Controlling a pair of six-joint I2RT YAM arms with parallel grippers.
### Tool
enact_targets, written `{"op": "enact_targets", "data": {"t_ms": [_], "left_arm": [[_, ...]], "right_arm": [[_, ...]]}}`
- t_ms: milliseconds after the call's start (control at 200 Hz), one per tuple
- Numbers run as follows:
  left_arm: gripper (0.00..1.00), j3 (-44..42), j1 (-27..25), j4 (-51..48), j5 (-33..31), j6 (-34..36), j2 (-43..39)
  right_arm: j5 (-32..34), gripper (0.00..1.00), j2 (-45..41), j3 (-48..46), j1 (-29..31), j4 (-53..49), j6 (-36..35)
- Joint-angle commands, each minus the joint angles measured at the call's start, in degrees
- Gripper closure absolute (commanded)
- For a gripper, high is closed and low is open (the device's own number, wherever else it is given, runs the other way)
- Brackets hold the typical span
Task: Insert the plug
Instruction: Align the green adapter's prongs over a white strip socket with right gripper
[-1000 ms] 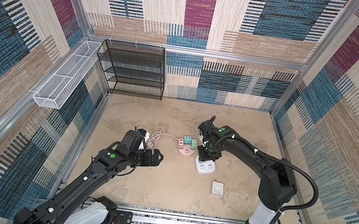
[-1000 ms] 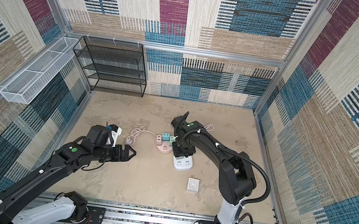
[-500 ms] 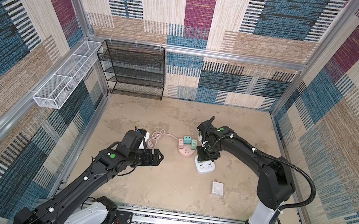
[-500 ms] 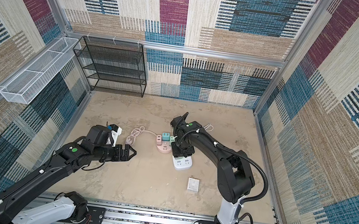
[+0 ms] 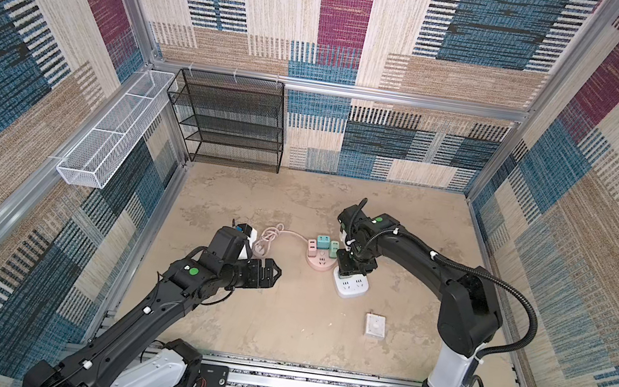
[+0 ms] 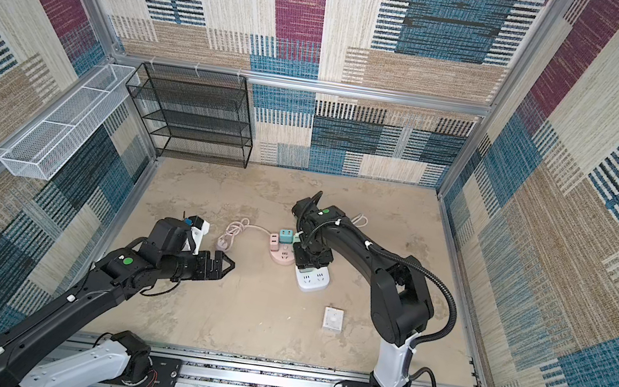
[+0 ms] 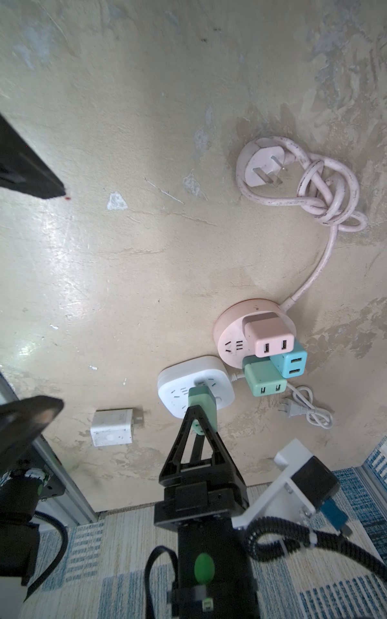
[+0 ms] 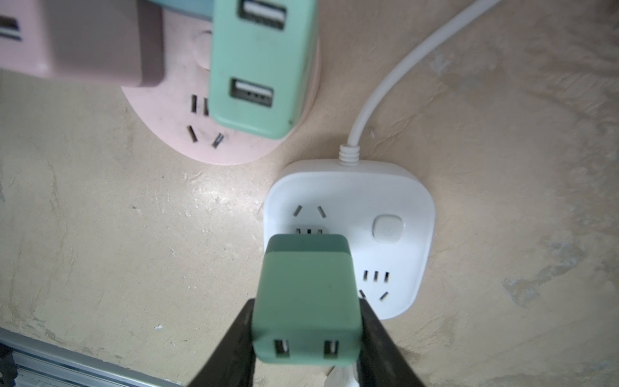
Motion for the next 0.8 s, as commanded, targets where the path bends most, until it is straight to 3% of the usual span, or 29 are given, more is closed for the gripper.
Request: {"op": "enact_targets", "data": {"t_ms": [0,511,796], "left_arm": [[0.03,-0.17,0.08,0.79,0.08,0.5,-0.07],[0.03,-0.94,-0.02,1.85,0.7,0.15,0.16],[0.03,-1.4,-0.02,2.31,1.14,-0.11,0.43]], "right_arm": [[0.03,1.0,1.73,1.12,-0.06,-1.35,-0.76],[-0.97,1.0,9.31,8.13,-0.08,-4.54,-2.43],[-2.83,1.0,12.66,7.14,-0.57,-1.88,-2.94]]}}
